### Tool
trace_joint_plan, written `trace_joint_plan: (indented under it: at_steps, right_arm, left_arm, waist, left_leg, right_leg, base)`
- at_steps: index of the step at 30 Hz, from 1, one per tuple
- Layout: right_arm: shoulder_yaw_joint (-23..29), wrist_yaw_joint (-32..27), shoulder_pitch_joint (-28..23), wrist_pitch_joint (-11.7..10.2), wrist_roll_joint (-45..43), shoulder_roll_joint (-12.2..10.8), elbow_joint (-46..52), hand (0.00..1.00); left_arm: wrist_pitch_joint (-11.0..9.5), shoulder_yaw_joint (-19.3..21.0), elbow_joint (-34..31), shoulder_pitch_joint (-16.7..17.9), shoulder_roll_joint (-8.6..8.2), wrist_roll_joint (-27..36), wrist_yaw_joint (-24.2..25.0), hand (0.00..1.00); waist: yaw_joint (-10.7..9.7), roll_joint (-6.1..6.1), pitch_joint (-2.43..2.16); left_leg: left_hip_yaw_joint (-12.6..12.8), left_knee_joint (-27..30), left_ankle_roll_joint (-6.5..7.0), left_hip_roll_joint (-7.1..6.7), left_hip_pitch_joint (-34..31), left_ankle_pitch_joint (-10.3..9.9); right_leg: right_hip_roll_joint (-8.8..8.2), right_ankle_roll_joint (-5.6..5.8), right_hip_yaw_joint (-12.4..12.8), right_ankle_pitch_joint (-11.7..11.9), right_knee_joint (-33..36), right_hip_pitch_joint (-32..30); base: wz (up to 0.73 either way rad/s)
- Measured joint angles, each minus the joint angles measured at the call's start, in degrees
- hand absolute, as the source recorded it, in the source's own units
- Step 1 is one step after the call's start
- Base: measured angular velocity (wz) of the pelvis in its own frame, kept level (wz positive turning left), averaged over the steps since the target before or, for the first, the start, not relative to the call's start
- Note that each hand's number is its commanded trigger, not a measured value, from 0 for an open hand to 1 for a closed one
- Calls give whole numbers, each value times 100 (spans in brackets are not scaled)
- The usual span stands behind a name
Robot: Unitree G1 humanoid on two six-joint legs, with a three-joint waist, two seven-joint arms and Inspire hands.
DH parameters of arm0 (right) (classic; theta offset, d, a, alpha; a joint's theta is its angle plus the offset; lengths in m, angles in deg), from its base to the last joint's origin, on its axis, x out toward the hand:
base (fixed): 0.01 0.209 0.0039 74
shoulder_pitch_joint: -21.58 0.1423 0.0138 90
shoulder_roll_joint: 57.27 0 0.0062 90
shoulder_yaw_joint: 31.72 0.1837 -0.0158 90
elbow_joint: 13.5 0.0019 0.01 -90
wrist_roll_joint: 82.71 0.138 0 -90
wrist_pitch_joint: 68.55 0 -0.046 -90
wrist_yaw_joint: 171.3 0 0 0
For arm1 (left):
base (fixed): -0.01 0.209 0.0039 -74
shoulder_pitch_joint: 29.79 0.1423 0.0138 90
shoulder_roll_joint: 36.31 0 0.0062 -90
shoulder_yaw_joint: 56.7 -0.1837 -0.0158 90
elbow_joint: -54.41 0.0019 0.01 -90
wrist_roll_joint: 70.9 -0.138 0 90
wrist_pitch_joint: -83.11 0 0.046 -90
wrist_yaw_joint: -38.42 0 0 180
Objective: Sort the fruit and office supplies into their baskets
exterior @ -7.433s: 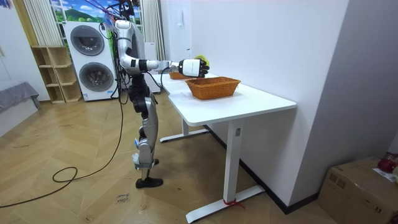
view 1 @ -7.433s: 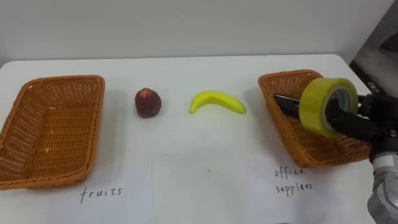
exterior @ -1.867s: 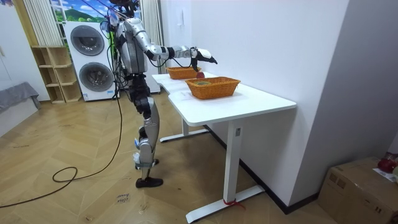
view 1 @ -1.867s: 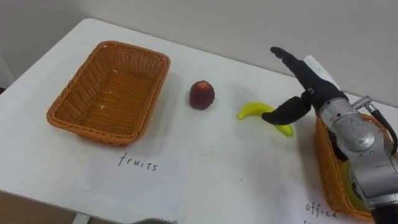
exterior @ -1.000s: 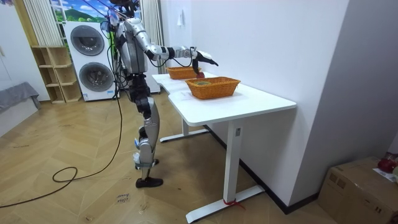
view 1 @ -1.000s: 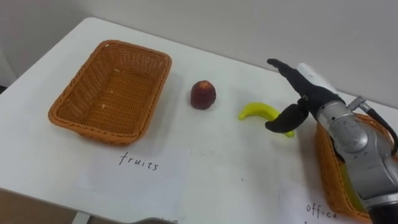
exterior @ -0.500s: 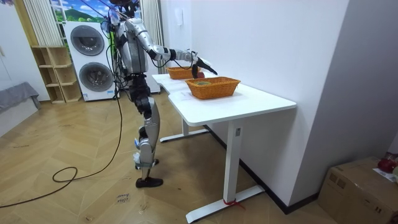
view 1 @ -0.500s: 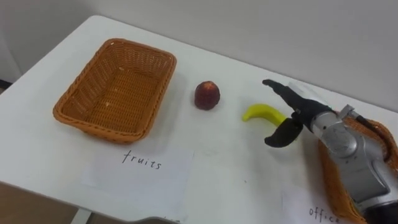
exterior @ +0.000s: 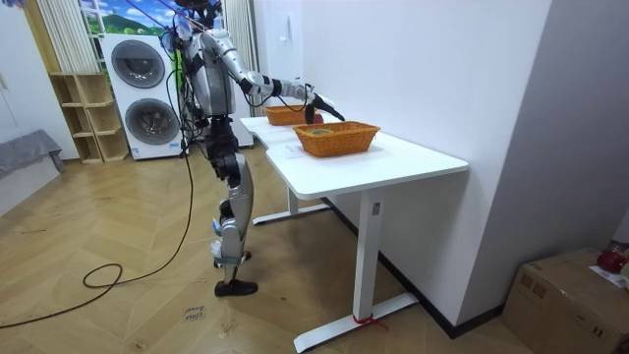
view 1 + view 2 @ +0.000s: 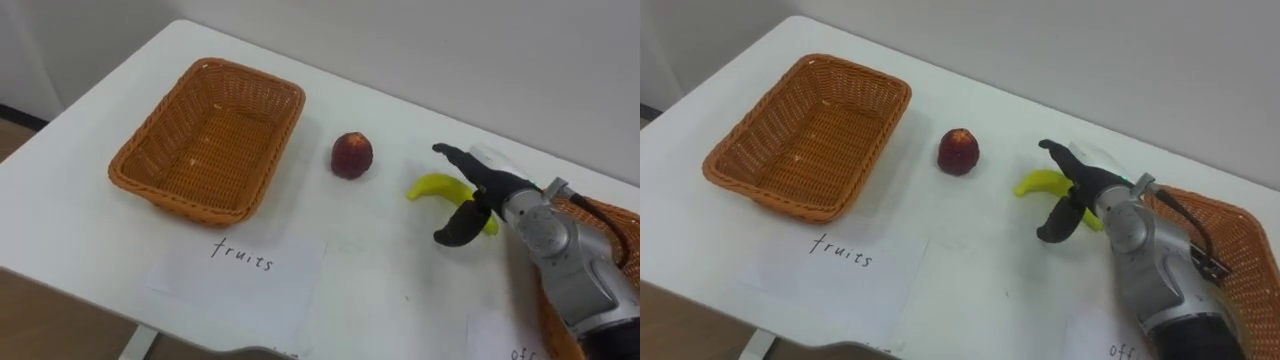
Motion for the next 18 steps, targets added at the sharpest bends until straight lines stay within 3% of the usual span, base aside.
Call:
trace_joint_plan:
  at_steps: [7, 18]
  right_arm:
    - [-24, -132, 154, -23, 66, -1, -191, 0]
    - [-241, -260, 360, -49, 296, -1, -454, 0]
  left_arm:
    - [12, -3, 14, 36, 3, 2, 2, 0]
    - [81, -5, 11, 95, 8, 1, 14, 0]
  waist:
    - [12, 43, 31]
    - [23, 3, 1]
  left_leg:
    - [-22, 4, 0, -2, -61, 0]
    - [-43, 62, 0, -5, -152, 0]
  right_leg:
    - [1, 0, -4, 0, -1, -25]
    - [0, 0, -23, 0, -5, -88]
  base:
    - [2]
    - [1]
